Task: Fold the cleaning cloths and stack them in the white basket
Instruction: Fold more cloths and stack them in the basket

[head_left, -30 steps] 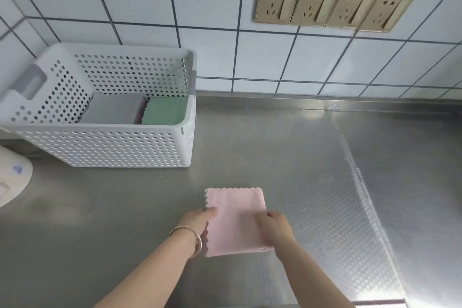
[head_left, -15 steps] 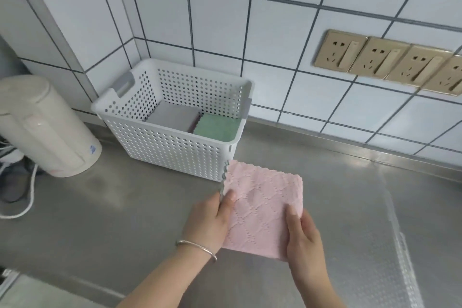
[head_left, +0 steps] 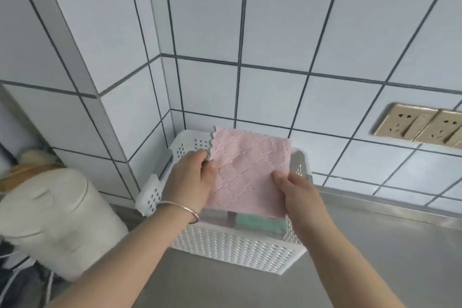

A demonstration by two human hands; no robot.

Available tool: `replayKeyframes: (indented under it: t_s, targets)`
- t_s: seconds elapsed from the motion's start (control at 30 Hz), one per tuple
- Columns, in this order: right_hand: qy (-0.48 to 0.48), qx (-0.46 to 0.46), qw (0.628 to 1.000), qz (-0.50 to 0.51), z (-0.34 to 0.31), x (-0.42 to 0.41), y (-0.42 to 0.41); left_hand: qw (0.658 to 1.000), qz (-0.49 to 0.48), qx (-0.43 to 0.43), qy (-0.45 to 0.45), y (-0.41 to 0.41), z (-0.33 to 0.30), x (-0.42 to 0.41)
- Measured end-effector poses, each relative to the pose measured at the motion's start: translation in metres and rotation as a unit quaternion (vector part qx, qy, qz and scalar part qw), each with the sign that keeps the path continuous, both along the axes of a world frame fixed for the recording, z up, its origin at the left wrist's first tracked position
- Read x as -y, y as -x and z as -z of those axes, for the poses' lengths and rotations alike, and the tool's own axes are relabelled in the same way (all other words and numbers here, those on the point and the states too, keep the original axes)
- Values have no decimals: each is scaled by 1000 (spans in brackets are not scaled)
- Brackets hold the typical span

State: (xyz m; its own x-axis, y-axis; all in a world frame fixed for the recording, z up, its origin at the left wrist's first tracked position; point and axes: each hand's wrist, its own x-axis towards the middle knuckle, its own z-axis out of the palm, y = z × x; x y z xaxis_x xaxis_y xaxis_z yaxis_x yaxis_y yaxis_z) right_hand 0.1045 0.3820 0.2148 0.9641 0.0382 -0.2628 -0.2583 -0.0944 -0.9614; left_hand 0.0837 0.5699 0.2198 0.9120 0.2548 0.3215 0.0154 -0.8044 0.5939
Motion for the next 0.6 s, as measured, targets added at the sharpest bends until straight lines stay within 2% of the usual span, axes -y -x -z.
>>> replayKeyframes:
  t_s: [0.03, 0.2, 0.27, 0.37, 0.4, 0.43, 0.57, 0.6]
  targets:
    - [-14, -37, 999, 1, 5, -11, -18, 999, -2, -38, -14, -18, 3, -15]
    - [33, -153, 988, 12, 49, -56, -88, 974, -22, -216, -64, -86, 27, -48]
    - [61, -210, 976, 3, 66, -65, -104, 963, -26, -260, -68, -100, 40, -54]
    - [163, -230, 958, -60, 93, -73, -123, 942, -23, -329, -65, -115, 67, -59]
    - [190, -237, 949, -79, 99, -75, -126, 933, -40, -356, -35, -119, 75, -61]
    - [209, -247, 942, -91, 104, -76, -128, 928, -64, -366, 3, -122, 83, -62]
    - [237, -281, 921, -131, 129, -86, -133, 906, -92, -412, 30, -132, 102, -67]
    - [244, -283, 917, -140, 134, -89, -134, 899, -74, -431, -10, -135, 105, -68]
